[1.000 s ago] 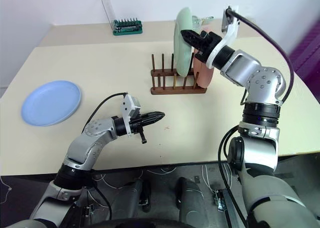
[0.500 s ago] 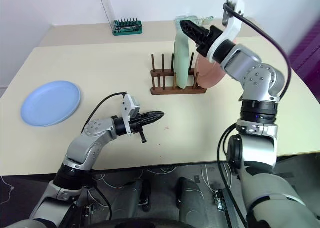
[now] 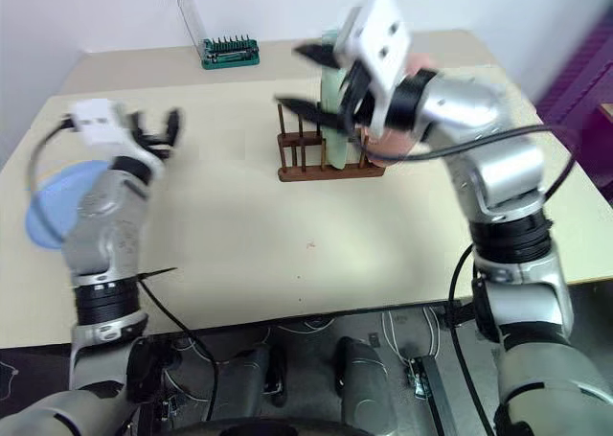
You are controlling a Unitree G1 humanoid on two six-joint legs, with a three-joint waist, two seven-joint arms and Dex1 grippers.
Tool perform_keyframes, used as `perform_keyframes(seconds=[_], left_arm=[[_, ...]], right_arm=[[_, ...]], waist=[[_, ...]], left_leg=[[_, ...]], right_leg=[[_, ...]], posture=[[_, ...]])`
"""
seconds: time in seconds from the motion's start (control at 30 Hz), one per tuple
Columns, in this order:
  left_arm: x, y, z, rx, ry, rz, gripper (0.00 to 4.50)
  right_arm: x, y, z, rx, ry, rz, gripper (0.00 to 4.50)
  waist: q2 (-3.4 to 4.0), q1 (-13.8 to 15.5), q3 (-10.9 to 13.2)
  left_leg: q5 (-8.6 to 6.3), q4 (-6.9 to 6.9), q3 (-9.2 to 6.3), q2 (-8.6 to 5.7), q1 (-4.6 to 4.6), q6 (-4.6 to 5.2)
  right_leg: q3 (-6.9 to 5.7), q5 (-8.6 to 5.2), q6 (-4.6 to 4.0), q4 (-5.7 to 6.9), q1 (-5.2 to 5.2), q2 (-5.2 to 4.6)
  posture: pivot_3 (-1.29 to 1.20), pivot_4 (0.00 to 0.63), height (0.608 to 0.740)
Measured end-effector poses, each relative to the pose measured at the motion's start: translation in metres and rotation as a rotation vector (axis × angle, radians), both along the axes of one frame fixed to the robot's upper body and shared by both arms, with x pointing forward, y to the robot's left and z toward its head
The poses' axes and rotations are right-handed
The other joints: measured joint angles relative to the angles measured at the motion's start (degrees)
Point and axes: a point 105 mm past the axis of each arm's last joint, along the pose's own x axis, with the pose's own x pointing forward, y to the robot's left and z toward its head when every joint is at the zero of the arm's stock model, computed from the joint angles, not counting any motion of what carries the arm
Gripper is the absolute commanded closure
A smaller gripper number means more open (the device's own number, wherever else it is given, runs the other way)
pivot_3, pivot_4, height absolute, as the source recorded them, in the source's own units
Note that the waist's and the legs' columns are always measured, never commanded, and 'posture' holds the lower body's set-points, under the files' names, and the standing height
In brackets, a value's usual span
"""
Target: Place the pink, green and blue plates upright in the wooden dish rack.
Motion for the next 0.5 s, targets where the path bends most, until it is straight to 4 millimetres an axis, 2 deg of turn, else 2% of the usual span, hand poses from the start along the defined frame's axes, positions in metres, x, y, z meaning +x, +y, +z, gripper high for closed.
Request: perform_keyframes(seconds=[0.07, 0.1, 0.13, 0.17, 0.3, 0.47, 0.5], left_arm=[[-0.024, 0.05, -0.011, -0.035, 0.099, 0.276, 1.17], [-0.039, 0.069, -0.019, -0.064, 0.142, 0.39, 1.17], [-0.055, 0.083, -0.028, -0.118, 0.181, 0.485, 1.17], [-0.065, 0.089, -0.035, -0.166, 0.206, 0.537, 1.17], [-0.084, 0.083, -0.063, -0.291, 0.295, 0.583, 1.17], [-0.084, 0.068, -0.1, -0.455, 0.406, 0.527, 1.17], [-0.082, 0.067, -0.103, -0.47, 0.414, 0.513, 1.4]], right_arm=[[0.001, 0.007, -0.009, -0.009, 0.018, 0.023, 1.36], [0.001, 0.008, -0.011, -0.014, 0.019, 0.028, 1.36], [0.002, 0.008, -0.012, -0.014, 0.019, 0.026, 1.36], [0.004, 0.007, -0.013, -0.011, 0.026, 0.022, 1.36], [0.005, 0.012, -0.017, -0.014, 0.039, 0.045, 1.36], [0.005, 0.013, -0.019, -0.028, 0.024, 0.048, 1.36], [0.005, 0.014, -0.02, -0.029, 0.024, 0.048, 1.36]], waist=[[-0.03, 0.1, 0.0], [-0.03, 0.1, 0.0], [-0.08, 0.3, 0.0], [-0.17, 0.9, 0.0], [-0.45, 2.3, 0.0], [-0.57, 2.6, 0.0], [-0.57, 2.6, 0.0]], left_leg=[[0.0, 0.02, 0.0, -0.02, 0.0, 0.0], [0.0, 0.02, 0.01, -0.07, -0.01, 0.0], [0.0, 0.03, -0.01, -0.08, -0.02, -0.01], [-0.01, 0.09, -0.04, -0.12, -0.03, -0.02], [-0.03, 0.27, -0.08, -0.14, -0.08, -0.06], [-0.11, 0.24, -0.06, -0.08, -0.08, -0.2], [-0.09, 0.23, -0.06, -0.07, -0.07, -0.17]], right_leg=[[0.01, 0.01, 0.01, -0.02, 0.03, -0.02], [0.02, 0.02, 0.03, -0.02, 0.04, -0.06], [0.02, 0.04, 0.06, -0.08, 0.08, -0.07], [0.01, 0.04, 0.08, -0.08, 0.12, -0.1], [0.01, 0.01, -0.05, -0.16, 0.2, -0.13], [0.0, 0.0, -0.1, -0.13, 0.13, -0.06], [-0.01, 0.01, -0.1, -0.13, 0.12, -0.05]], posture=[[0.0, 0.15, 0.73], [0.0, 0.15, 0.73], [0.0, 0.15, 0.73], [0.0, 0.15, 0.73], [0.0, 0.15, 0.73], [0.0, 0.15, 0.73], [0.0, 0.15, 0.73]])
